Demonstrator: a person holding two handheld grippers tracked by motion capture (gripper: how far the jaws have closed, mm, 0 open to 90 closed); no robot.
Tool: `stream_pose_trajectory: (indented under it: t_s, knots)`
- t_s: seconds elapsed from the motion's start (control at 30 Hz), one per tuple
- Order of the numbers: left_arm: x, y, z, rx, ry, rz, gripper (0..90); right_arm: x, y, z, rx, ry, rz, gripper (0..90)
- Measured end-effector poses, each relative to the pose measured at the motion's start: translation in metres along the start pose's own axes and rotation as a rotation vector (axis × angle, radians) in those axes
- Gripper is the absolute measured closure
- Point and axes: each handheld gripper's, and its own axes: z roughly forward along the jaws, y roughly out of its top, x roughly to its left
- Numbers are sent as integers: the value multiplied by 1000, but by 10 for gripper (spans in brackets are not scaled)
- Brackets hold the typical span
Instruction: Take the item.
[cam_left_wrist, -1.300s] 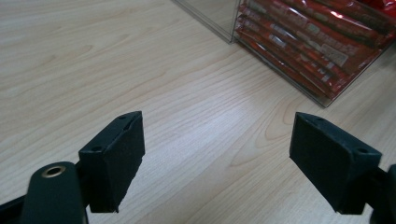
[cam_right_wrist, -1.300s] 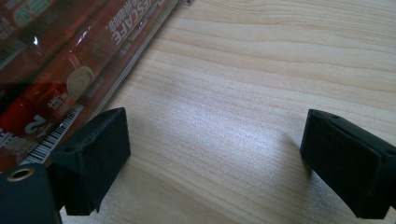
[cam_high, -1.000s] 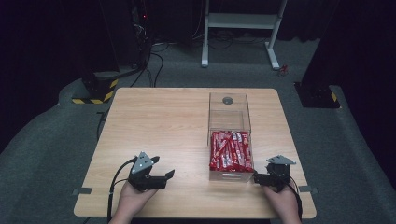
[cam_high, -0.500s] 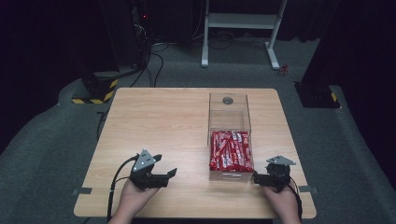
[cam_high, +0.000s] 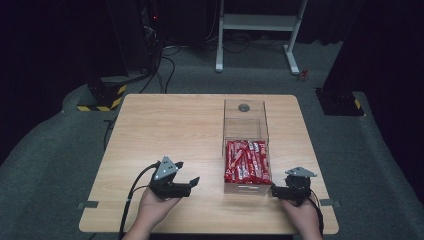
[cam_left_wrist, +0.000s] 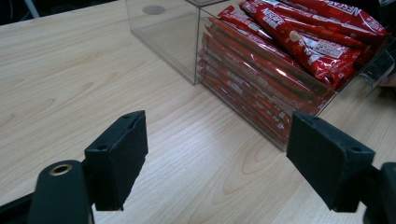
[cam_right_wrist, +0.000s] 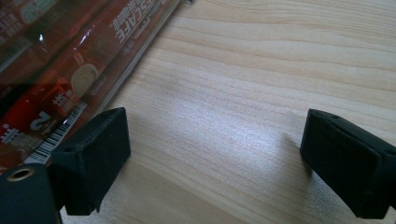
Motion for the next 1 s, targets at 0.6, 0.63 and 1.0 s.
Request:
stream_pose_trajectory:
  t_s: [0.6, 0.63, 1.0]
  knots:
    - [-7, 14, 8, 4, -7, -19, 215, 0, 0, 0, -4, 6, -12, 86]
    - [-6, 15, 8, 3, -8, -15, 216, 0, 0, 0, -3, 6, -10, 86]
    - [-13, 24, 11, -26, -40, 11, 218, 0, 0, 0, -1, 10, -13, 86]
